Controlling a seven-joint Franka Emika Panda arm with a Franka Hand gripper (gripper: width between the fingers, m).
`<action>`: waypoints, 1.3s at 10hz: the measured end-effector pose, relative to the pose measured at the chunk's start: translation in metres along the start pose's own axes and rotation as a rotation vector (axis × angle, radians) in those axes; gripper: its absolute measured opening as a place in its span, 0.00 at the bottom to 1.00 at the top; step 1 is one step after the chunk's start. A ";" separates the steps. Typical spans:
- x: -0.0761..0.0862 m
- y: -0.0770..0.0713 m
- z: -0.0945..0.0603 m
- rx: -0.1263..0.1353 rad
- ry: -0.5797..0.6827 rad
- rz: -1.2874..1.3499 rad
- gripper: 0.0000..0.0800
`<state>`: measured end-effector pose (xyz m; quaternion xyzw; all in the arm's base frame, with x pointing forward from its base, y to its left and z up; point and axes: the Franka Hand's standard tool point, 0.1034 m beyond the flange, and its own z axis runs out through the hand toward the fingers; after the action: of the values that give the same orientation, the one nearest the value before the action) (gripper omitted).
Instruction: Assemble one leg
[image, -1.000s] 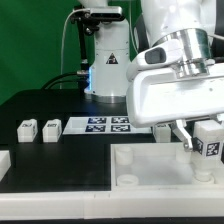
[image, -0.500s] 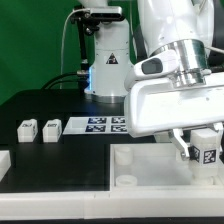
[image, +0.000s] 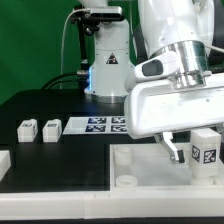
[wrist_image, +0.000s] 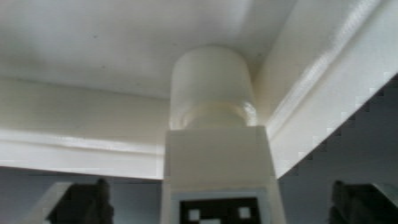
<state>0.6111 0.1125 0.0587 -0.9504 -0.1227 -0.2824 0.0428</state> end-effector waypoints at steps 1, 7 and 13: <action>0.000 0.000 0.000 0.000 0.000 0.000 0.80; 0.015 0.002 -0.016 0.006 -0.026 -0.006 0.81; 0.025 -0.004 -0.018 0.094 -0.353 0.032 0.81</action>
Offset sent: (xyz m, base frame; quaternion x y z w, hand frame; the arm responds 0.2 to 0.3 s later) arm 0.0000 0.0000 0.0000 0.0000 0.0000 0.0000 1.0000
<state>0.6208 0.1191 0.0877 -0.9840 -0.1263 -0.1042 0.0695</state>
